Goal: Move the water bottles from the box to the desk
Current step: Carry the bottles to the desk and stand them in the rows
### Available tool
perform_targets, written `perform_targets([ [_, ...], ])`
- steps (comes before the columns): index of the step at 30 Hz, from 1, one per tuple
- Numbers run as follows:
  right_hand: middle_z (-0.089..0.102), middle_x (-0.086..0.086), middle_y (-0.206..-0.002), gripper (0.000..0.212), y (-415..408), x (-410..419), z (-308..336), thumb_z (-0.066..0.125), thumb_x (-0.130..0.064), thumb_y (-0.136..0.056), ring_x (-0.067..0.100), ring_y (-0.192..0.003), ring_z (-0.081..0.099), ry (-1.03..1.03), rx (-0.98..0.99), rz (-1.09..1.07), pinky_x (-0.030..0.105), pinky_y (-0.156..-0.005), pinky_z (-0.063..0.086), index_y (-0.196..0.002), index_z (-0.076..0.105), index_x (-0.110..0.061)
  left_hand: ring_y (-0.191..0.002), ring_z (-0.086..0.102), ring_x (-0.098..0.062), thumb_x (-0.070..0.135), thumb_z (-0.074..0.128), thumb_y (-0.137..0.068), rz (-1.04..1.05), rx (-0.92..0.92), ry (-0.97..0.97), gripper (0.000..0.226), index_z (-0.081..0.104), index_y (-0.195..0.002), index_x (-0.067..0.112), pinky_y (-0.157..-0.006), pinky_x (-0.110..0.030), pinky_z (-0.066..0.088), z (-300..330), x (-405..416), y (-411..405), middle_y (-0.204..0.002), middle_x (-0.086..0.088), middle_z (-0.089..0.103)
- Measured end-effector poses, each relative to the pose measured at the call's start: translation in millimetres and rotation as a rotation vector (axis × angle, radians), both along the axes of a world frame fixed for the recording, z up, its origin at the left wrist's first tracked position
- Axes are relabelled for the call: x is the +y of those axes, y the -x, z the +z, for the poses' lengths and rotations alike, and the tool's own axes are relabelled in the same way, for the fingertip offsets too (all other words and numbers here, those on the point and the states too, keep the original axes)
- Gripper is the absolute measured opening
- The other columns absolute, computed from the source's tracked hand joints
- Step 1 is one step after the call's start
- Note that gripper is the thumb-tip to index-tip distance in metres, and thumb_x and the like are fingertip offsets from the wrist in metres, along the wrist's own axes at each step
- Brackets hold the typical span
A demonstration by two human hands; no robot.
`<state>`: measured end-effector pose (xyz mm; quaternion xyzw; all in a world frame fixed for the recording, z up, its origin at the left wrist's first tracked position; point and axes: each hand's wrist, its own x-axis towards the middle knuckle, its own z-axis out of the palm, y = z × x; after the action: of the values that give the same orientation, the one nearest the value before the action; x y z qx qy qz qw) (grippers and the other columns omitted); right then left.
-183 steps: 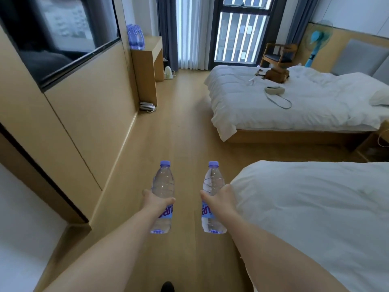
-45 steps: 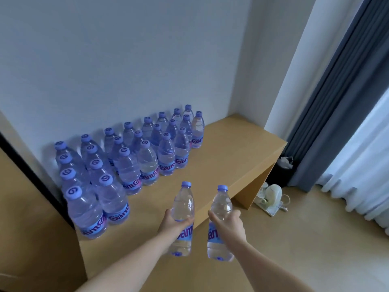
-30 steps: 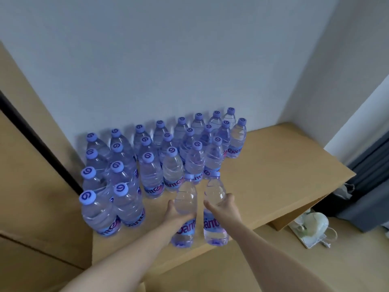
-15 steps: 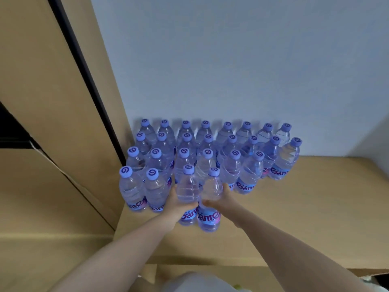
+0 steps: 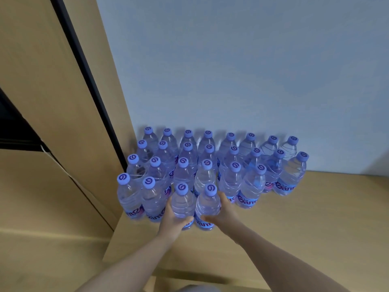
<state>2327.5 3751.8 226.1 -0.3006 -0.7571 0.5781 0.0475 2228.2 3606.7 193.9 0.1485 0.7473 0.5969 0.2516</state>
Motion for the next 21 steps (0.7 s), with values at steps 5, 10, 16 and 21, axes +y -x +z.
perform_targets([
  [5,0.051,-0.003,-0.124,0.076,7.1,-3.9,-3.4,0.081,-0.015,-0.070,0.016,-0.109,0.057,-0.009,-0.007,-0.037,0.034,-0.084,0.055,-0.132,0.039,-0.028,-0.093,0.061,-0.023,-0.003,0.067,-0.080,-0.086,0.051,0.116,0.033,0.054,-0.110,-0.006,-0.074,-0.027,0.052,3.3,3.9,8.3,-0.103,-0.023,0.064],
  [10,0.051,-0.003,-0.120,0.068,15.5,-6.9,-8.2,0.081,-0.018,-0.070,0.013,-0.098,0.058,-0.013,-0.011,-0.095,0.024,-0.067,0.050,-0.122,0.039,-0.026,-0.082,0.053,-0.015,-0.001,0.064,-0.082,-0.083,0.102,0.213,0.011,0.059,-0.089,0.006,-0.069,-0.021,0.043,13.5,8.6,8.8,-0.085,-0.007,0.060],
  [16,0.045,-0.004,-0.113,0.058,18.5,-11.2,-15.3,0.082,-0.023,-0.069,0.005,-0.090,0.052,-0.043,-0.003,-0.145,0.019,-0.062,0.042,-0.109,0.040,-0.023,-0.091,0.057,-0.020,0.002,0.066,-0.083,-0.009,-0.006,0.253,0.018,0.059,-0.096,0.013,-0.080,-0.030,0.045,16.9,12.1,12.0,-0.095,-0.007,0.062],
  [21,0.040,-0.008,-0.115,0.062,17.5,-16.6,-18.1,0.081,-0.023,-0.071,0.008,-0.102,0.047,-0.090,0.008,-0.148,0.015,-0.068,0.039,-0.115,0.038,-0.025,-0.091,0.055,-0.020,0.001,0.067,-0.083,0.032,-0.027,0.255,0.018,0.058,-0.096,0.011,-0.082,-0.031,0.044,16.3,14.9,10.0,-0.095,-0.007,0.060],
])
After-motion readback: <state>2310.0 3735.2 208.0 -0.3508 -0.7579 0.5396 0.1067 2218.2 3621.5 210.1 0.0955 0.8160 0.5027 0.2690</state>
